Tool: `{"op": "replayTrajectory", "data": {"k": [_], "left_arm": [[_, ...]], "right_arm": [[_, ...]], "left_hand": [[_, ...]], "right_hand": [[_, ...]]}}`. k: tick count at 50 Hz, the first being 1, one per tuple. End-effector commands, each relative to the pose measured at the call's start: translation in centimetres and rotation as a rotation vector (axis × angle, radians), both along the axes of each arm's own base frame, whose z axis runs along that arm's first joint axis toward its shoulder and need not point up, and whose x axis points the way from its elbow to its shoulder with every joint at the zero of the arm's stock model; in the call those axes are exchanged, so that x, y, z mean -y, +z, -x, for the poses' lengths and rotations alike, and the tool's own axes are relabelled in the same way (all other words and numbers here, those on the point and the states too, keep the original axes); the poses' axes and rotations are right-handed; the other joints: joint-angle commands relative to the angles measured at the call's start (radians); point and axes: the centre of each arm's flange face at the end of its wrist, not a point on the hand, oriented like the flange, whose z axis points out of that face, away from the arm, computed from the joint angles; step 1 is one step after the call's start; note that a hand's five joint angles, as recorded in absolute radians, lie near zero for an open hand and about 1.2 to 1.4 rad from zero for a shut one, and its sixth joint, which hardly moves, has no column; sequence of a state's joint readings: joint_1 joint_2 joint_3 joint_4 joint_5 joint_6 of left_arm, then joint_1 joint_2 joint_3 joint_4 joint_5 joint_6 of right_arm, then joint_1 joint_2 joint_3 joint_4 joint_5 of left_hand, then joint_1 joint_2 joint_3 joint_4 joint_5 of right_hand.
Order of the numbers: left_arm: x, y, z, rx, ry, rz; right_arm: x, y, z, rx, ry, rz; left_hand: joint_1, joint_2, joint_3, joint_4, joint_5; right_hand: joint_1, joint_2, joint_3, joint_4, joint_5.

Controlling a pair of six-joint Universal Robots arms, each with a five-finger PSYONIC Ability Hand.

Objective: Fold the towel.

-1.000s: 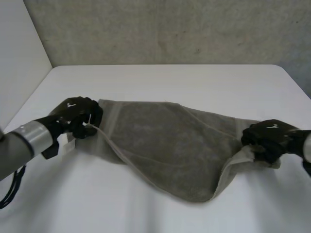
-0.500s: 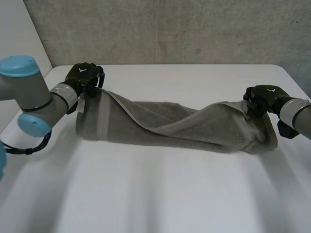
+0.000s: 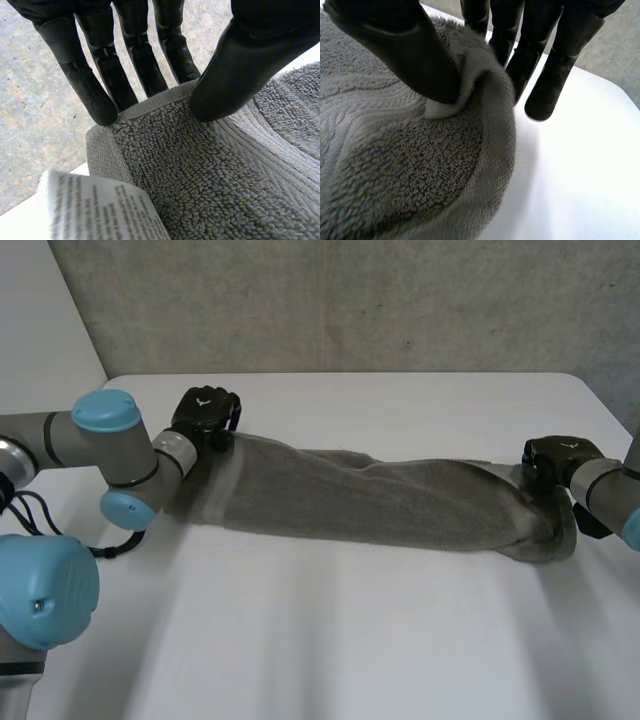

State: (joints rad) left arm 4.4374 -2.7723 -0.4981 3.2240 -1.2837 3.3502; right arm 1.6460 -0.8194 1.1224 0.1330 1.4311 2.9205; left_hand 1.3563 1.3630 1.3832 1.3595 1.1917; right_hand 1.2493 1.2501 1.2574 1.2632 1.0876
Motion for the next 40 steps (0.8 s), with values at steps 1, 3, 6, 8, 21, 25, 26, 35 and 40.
{"op": "replayTrajectory", "data": {"k": [1, 3, 6, 8, 21, 25, 26, 35, 40], "left_arm": [[0.1, -0.3, 0.1, 0.0, 0.001, 0.002], [0.1, -0.2, 0.1, 0.0, 0.001, 0.0], [0.0, 0.2, 0.1, -0.003, 0.001, 0.006], [-0.1, 0.8, 0.3, -0.004, -0.005, 0.008], [-1.7, 5.9, -0.7, -0.019, 0.007, 0.026], [-2.3, 6.7, -2.1, -0.011, 0.022, 0.006], [-2.6, 6.8, -3.0, -0.002, 0.033, -0.011], [-6.5, 4.9, -5.9, 0.049, 0.054, -0.162], [-8.0, 2.8, -7.2, 0.136, 0.034, -0.208]], "right_arm": [[-0.1, -0.4, 0.0, -0.003, -0.001, -0.008], [-0.1, -0.2, 0.0, -0.004, -0.004, -0.004], [0.1, 0.3, 0.2, -0.006, -0.019, 0.013], [0.4, 1.2, 0.6, -0.01, -0.047, 0.046], [-2.3, 8.3, 0.9, -0.005, -0.062, 0.264], [-3.7, 8.7, 0.8, -0.015, -0.052, 0.251], [-4.5, 8.6, 0.8, -0.032, -0.042, 0.237], [-9.5, 4.6, 1.2, -0.165, 0.045, 0.111], [-10.7, 2.4, 1.3, -0.161, 0.074, 0.072]], "left_hand": [[0.04, 0.033, 0.013, 0.037, 0.03], [-0.13, -0.137, -0.157, -0.133, -0.14], [-0.688, -0.694, -0.715, -0.691, -0.698], [-1.173, -1.18, -1.2, -1.176, -1.183], [-1.163, -1.17, -1.19, -1.167, -1.173], [-1.14, -1.147, -1.167, -1.143, -1.15], [-1.122, -1.129, -1.149, -1.126, -1.132], [-0.873, -0.88, -0.9, -0.876, -0.883], [-0.726, -0.733, -0.753, -0.729, -0.736]], "right_hand": [[-0.5, -0.5, -0.508, -0.513, -0.512], [-0.615, -0.616, -0.623, -0.629, -0.628], [-0.944, -0.945, -0.952, -0.958, -0.957], [-1.075, -1.076, -1.083, -1.089, -1.088], [-1.075, -1.076, -1.083, -1.089, -1.088], [-1.075, -1.076, -1.083, -1.089, -1.088], [-1.075, -1.076, -1.083, -1.089, -1.088], [-0.854, -0.855, -0.862, -0.868, -0.867], [-0.666, -0.666, -0.674, -0.679, -0.678]]}}
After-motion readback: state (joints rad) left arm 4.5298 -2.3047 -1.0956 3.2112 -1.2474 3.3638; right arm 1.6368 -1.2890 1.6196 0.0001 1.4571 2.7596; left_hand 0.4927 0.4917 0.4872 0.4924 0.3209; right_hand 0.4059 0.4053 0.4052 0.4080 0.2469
